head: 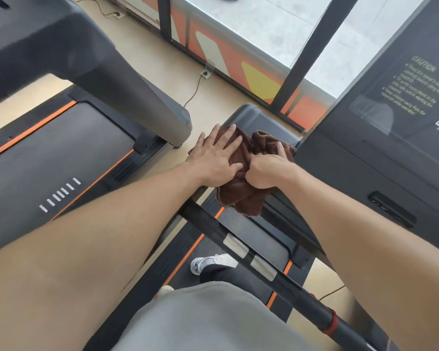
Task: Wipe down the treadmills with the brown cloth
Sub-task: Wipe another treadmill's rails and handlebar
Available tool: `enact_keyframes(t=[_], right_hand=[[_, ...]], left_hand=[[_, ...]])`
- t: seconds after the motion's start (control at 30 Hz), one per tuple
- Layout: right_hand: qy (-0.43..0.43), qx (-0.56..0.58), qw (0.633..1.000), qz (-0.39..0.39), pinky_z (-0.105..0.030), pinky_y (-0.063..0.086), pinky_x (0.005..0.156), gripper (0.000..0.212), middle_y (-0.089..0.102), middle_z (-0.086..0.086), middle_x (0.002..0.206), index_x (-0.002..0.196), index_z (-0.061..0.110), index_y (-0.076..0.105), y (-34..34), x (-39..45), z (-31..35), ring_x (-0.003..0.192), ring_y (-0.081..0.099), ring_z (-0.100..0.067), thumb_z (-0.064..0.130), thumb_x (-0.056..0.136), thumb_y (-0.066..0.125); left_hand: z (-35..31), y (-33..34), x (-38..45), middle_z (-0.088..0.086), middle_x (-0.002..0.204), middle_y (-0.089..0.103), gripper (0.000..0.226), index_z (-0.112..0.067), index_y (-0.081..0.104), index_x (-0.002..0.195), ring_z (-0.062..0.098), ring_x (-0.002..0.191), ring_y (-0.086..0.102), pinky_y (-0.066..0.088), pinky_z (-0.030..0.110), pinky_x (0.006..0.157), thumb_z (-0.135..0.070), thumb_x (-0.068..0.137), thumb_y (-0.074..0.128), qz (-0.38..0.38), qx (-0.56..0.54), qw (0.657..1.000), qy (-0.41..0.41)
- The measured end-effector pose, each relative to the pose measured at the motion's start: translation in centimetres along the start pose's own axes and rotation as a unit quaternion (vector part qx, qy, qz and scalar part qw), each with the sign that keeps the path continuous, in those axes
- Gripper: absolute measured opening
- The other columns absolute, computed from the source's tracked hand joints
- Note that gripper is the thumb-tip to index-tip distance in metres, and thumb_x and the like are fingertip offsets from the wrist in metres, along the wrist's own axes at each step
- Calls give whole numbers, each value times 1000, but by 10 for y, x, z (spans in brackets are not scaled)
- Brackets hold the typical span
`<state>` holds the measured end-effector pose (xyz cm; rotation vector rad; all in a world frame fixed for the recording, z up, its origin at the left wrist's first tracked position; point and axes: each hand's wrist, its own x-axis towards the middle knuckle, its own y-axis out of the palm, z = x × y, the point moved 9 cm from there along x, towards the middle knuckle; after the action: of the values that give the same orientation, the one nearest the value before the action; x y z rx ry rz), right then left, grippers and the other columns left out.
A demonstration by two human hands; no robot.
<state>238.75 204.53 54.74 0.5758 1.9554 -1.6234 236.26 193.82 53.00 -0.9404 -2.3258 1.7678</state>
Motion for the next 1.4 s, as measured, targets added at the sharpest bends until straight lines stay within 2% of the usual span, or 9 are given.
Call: enact_keyframes(t=[0.13,0.27,0.47,0.83,0.97,1.07,1.2,1.3,1.4], right_hand=[[-18,91,986,-140,-44,7,126,45,69,-7,125,133,21,62,-16,-17,-2,132,53,-30,24,91,48],[32,202,958,-202,-36,46,101,42,71,-7,116,119,26,74,-18,-28,-13,116,61,-32,20,81,56],[67,321,883,-336,-40,47,104,46,73,-4,123,124,35,73,-13,-69,2,116,63,-33,17,87,52],[-51,332,890,-308,-43,50,101,51,73,0,121,127,42,70,-7,-89,81,113,63,-31,13,91,46],[-135,300,905,-271,-31,47,84,56,72,3,122,129,42,68,-15,-90,114,99,59,-25,8,92,44],[-170,240,921,-256,-26,42,77,55,72,8,120,131,45,66,-15,-96,138,92,57,-17,12,93,45],[-176,212,930,-241,-30,47,83,55,72,12,117,124,49,69,-8,-101,159,105,63,-22,14,86,48],[-195,207,931,-230,-32,52,84,56,71,17,114,121,51,70,-2,-104,171,97,57,-15,13,86,47],[-221,231,926,-203,-42,57,87,53,71,16,111,117,49,72,5,-103,177,104,60,-18,13,88,47]], left_hand=[[1,-3,7,-11,167,-25,70,-32,-1,163,21,154,-25,-10,48,126,-54,104,30,4,-14,1000,16],[1,-3,-6,-9,168,-23,64,-30,-2,163,20,154,-23,-9,45,127,-47,108,25,5,-25,999,21],[22,12,-51,-6,170,-17,72,-29,-5,163,22,157,-12,2,43,128,-49,106,35,-30,-26,999,-6],[48,26,-133,0,172,-3,81,-19,2,164,25,156,9,14,39,126,-37,103,53,-73,-113,988,-75],[59,30,-161,-1,171,9,76,-21,3,164,26,153,20,22,40,123,-38,104,48,-74,-157,980,-100],[64,26,-189,-5,167,21,64,-29,10,163,25,148,32,31,40,119,-34,107,41,-69,-191,974,-103],[83,29,-223,-6,162,36,48,-40,28,158,25,142,42,34,33,114,-36,110,32,-53,-218,963,-148],[101,32,-240,-4,153,51,45,-45,43,151,28,135,51,43,41,111,-35,106,43,-65,-220,953,-197],[107,32,-255,-2,146,58,45,-46,51,145,28,130,55,47,43,107,-38,101,56,-82,-229,940,-239]])
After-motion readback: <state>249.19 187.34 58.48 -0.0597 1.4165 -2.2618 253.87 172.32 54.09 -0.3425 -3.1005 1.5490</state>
